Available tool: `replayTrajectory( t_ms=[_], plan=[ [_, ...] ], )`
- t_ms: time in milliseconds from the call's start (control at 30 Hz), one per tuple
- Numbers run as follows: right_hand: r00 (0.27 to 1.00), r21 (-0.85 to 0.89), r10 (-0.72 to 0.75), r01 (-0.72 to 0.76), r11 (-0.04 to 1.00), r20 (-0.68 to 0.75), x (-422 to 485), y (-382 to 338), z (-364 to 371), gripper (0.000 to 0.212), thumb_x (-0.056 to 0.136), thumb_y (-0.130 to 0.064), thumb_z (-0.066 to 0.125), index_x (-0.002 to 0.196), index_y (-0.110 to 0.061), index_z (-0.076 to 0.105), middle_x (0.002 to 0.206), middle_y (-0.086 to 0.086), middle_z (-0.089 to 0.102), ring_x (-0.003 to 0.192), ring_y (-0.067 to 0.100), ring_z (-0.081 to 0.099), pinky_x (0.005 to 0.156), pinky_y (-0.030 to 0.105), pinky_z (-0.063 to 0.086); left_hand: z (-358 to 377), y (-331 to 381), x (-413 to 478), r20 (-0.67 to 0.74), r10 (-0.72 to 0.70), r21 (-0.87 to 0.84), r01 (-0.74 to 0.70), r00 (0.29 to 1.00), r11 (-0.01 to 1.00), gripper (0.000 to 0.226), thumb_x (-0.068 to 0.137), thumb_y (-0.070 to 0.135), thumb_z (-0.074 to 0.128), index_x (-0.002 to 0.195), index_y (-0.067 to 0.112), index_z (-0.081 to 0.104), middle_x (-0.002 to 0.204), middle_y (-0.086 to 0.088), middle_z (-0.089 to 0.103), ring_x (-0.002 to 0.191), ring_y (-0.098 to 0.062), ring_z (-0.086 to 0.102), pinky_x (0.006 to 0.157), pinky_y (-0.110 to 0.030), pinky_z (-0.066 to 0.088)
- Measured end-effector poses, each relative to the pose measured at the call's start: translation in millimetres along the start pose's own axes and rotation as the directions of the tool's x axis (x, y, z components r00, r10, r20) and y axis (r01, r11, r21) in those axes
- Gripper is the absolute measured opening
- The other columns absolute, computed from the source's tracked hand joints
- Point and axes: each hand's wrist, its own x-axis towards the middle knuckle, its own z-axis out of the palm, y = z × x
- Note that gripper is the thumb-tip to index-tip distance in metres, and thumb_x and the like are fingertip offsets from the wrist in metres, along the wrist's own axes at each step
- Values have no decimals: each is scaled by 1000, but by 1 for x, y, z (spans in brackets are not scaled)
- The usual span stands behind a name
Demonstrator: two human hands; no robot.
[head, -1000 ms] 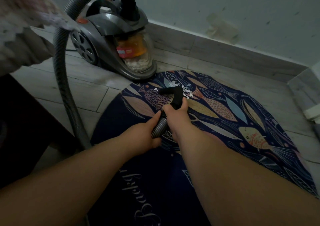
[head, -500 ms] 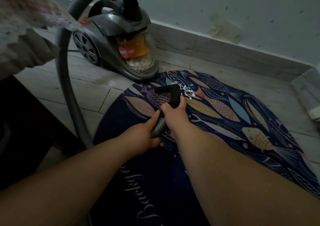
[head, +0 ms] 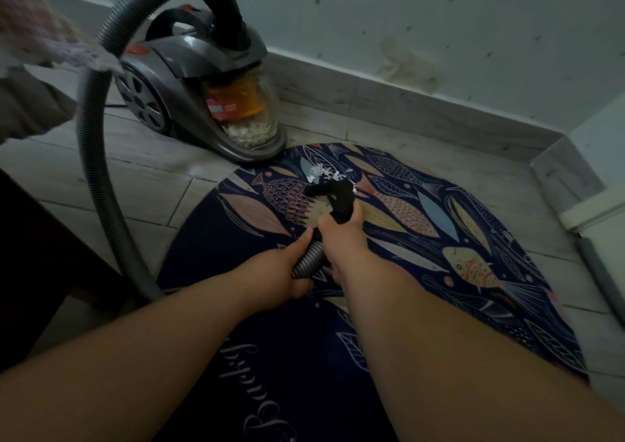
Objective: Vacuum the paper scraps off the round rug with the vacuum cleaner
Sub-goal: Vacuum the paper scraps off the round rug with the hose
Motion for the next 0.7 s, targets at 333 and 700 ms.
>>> replayTrajectory(
  t_ms=[333, 700],
  plan=[
    [998, 49, 27, -24, 998, -53, -9, 14, -31, 85, 92, -27, 57, 152, -51, 2, 133, 12, 53, 96, 33, 61, 87, 57, 56, 21, 23, 5, 29, 62, 37, -64, 998, 997, 92, 91, 35, 58, 149, 37, -13, 126, -10, 56, 100, -20, 57, 76, -18, 36],
    [988, 39, 46, -41, 998, -145, 9, 18, -76, 84, 94, -27, 55, 155, -46, 1, 117, 7, 51, 87, 27, 58, 86, 50, 56, 40, 53, 33, 38, 121, 40, -122, 992, 992, 92, 90, 34, 57, 148, 39, -15, 123, -11, 58, 100, -21, 59, 87, -25, 46]
  ],
)
